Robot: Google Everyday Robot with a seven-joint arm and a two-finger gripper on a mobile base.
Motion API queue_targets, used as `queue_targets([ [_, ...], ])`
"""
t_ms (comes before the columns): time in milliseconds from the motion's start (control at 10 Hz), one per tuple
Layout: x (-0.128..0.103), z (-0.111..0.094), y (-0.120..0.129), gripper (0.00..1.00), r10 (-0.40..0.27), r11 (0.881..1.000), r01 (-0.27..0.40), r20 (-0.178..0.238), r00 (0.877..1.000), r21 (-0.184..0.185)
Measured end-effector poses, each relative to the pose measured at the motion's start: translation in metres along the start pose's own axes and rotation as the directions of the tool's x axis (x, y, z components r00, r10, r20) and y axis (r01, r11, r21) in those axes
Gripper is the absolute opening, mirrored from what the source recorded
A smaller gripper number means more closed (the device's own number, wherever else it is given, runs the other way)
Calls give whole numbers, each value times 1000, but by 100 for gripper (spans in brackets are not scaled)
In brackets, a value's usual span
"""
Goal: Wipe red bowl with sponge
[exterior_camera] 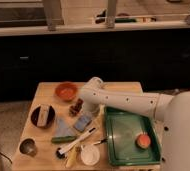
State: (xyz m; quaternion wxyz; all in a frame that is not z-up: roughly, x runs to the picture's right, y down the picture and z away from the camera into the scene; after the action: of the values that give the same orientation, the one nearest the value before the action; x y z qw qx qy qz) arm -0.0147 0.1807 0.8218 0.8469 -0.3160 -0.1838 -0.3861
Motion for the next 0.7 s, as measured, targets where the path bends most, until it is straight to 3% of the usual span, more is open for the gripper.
queue_targets([
  [300, -9, 6, -12, 80, -123, 992, 123, 25, 992, -2],
  [500, -19, 12, -22, 80, -227, 974, 227, 48, 973, 1],
  [700, -21, 15, -26, 80, -270, 963, 271, 65, 961, -1],
])
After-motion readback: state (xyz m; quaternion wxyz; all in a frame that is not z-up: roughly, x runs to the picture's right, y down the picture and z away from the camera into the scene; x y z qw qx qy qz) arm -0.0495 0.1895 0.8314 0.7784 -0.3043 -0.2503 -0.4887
